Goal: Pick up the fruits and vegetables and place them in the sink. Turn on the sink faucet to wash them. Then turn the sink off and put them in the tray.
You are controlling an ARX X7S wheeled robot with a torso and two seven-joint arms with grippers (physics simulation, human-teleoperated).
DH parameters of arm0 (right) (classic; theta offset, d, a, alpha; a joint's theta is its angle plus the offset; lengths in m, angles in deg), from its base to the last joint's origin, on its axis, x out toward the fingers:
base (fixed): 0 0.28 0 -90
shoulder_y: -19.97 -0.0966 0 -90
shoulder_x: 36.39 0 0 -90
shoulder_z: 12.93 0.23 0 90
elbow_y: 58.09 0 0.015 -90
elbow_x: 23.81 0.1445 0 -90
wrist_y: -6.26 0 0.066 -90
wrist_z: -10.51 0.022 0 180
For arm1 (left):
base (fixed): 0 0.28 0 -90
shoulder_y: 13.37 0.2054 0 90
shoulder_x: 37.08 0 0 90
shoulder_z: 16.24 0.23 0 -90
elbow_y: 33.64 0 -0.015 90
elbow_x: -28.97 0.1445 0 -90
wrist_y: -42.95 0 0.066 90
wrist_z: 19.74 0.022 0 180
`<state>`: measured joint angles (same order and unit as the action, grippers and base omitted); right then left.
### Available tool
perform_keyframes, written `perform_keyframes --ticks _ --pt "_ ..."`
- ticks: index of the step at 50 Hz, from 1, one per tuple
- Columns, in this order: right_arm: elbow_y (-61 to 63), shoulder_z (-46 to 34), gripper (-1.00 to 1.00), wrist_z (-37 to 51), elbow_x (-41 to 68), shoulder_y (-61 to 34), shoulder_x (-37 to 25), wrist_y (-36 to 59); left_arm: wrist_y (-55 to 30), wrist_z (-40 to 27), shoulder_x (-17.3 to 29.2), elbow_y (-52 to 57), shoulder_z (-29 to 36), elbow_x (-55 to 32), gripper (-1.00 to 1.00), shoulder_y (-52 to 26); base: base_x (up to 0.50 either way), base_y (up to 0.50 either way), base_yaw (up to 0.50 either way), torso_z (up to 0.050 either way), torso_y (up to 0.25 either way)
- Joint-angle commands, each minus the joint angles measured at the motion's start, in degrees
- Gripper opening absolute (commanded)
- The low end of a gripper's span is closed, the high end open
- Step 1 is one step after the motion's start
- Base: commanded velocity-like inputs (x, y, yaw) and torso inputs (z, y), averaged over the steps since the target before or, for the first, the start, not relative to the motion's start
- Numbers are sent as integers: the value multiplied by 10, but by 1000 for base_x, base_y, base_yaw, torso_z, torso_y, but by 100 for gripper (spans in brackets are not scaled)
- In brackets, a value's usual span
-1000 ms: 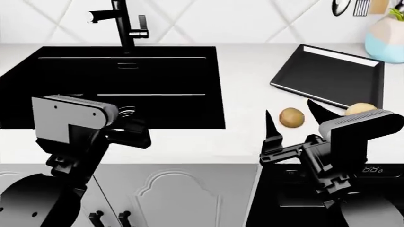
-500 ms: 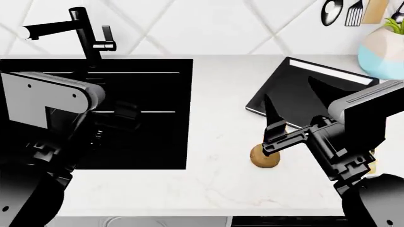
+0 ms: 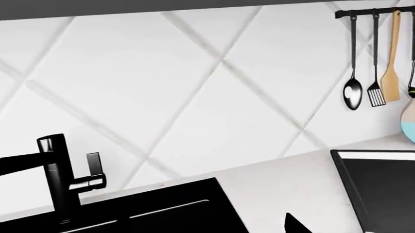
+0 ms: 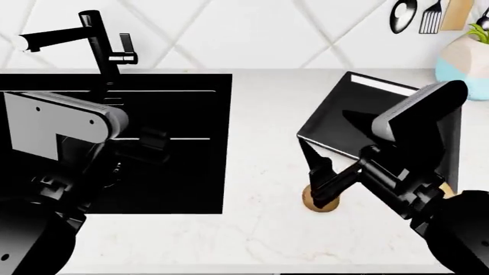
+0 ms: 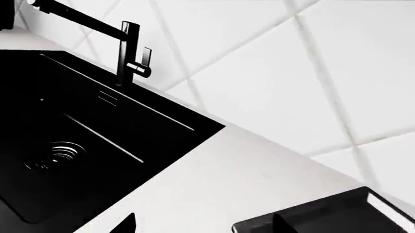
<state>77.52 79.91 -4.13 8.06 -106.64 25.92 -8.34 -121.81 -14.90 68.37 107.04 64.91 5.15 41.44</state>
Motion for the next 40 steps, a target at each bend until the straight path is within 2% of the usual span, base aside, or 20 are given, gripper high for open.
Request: perform_keyframes --ticks 1,4,13,28,40 --pt "-55 115 100 88 299 -103 -51 145 0 -3 0 -4 -6 -4 100 2 0 0 0 0 0" --pt "-70 96 100 113 346 -104 -87 140 -7 -4 -3 -2 -11 -9 100 -2 0 0 0 0 0" --pt "-62 -18 100 72 277 -53 -136 75 2 -4 -2 -3 -8 -12 100 7 0 0 0 0 0" --pt "-68 -67 100 81 283 -66 -147 92 2 -7 0 -3 -7 -18 100 6 0 0 0 0 0" --pt "-114 -145 100 68 228 -53 -143 45 9 -9 5 -4 -5 -21 100 7 0 0 0 0 0"
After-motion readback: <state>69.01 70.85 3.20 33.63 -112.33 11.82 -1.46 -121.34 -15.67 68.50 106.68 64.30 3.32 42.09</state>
